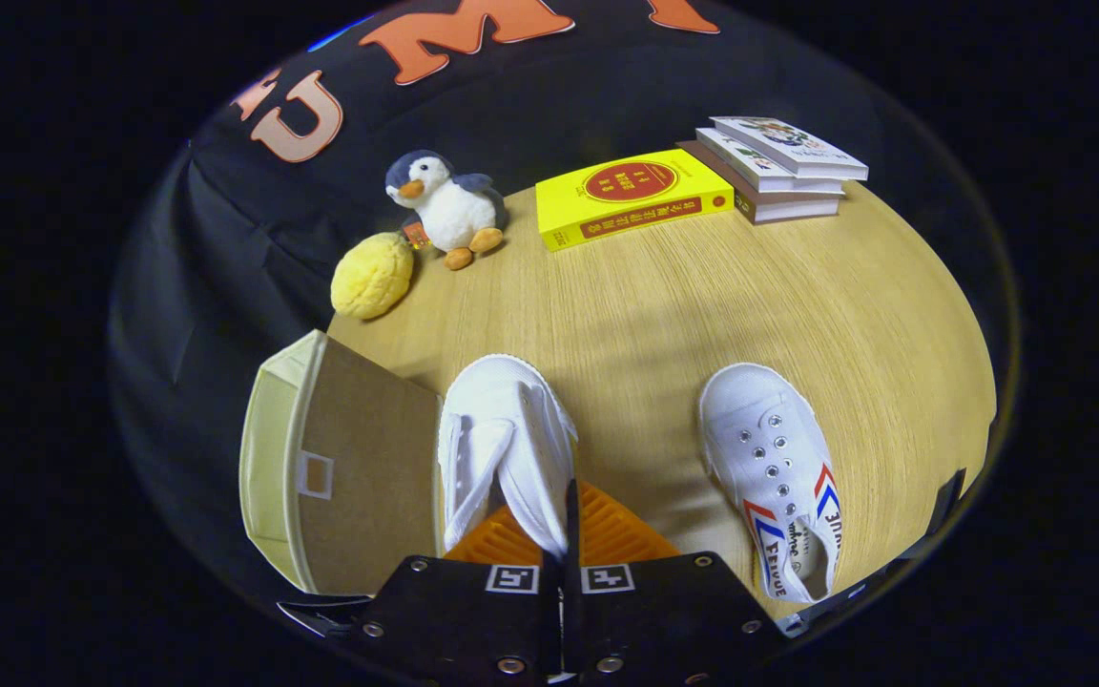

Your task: Open the storage box then place both shoes into the box .Put the left shoe in first, then the right shoe, with the right side of both shoes facing outward in a uniform manner.

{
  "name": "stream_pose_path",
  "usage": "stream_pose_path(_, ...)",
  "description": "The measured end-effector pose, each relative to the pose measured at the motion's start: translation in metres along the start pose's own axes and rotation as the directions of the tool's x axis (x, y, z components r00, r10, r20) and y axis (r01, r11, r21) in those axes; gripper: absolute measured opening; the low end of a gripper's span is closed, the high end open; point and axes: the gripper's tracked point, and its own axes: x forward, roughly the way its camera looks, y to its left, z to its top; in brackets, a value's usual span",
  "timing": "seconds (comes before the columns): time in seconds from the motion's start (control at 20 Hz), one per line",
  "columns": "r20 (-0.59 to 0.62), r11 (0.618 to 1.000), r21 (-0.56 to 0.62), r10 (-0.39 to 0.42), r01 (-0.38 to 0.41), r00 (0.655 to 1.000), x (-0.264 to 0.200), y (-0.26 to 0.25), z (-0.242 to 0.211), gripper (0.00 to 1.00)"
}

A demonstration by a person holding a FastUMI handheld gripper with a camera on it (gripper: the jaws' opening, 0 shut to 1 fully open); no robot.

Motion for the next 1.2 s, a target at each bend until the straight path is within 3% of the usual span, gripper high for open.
stream_pose_path(0.4, 0.038, 0.994, -0.085, 0.077, -0.074, 0.996, -0.051, 0.102, 0.044, 0.02)
stream_pose_path(0.75, -0.078, 0.976, -0.128, 0.168, -0.177, 0.983, -0.044, 0.201, 0.023, 0.02)
stream_pose_path(1.0, -0.173, 0.976, -0.148, 0.132, -0.158, 0.976, -0.012, 0.239, -0.001, 0.02)
stream_pose_path(1.2, -0.236, 0.990, -0.118, 0.047, -0.076, 0.971, 0.020, 0.246, -0.022, 0.03)
